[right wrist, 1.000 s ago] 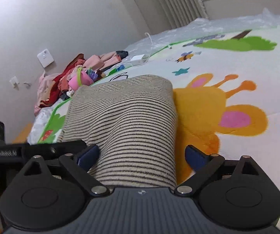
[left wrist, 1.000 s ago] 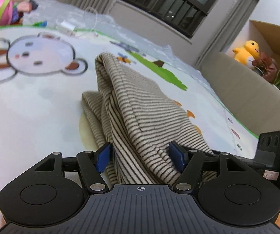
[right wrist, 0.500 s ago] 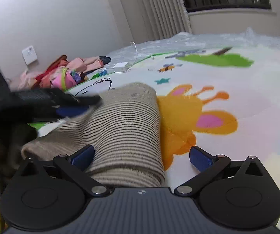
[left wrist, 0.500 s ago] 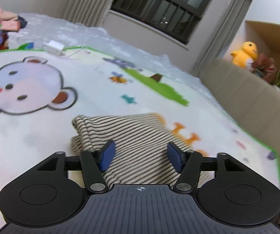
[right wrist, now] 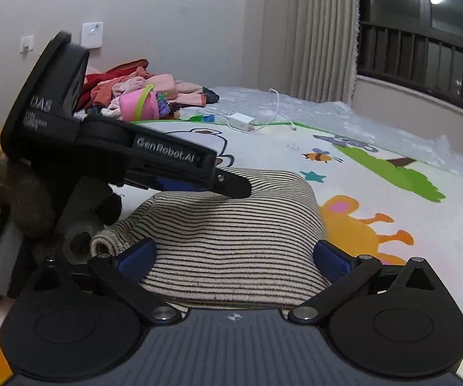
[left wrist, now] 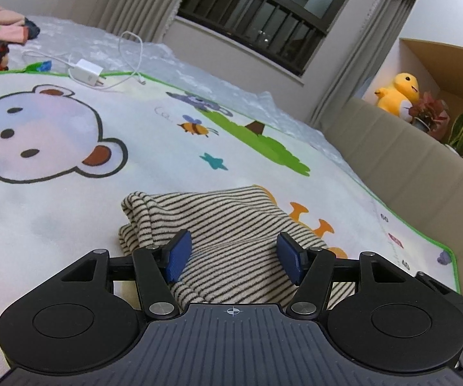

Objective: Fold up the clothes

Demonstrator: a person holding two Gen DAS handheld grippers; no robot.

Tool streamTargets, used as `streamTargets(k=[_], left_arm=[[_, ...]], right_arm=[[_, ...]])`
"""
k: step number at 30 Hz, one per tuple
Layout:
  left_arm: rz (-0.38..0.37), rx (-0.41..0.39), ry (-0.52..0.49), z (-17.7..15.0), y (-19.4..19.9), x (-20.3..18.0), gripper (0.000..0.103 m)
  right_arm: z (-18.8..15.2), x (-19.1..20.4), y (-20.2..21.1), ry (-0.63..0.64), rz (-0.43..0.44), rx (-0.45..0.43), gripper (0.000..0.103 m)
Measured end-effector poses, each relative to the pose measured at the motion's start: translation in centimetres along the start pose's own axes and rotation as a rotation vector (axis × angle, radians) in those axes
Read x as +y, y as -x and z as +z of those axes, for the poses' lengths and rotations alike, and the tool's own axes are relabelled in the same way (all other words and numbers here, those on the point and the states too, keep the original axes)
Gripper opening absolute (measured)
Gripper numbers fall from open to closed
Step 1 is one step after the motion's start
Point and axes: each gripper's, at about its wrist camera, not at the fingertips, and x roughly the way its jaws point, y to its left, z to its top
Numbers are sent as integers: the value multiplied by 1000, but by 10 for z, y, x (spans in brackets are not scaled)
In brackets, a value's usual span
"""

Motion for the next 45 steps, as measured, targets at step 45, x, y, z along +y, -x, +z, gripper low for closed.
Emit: streamTargets(k=[45], left_arm=[[434, -176, 3, -196, 124, -159, 103]], right_arm=[[-122, -106, 149, -304, -81, 84, 103]])
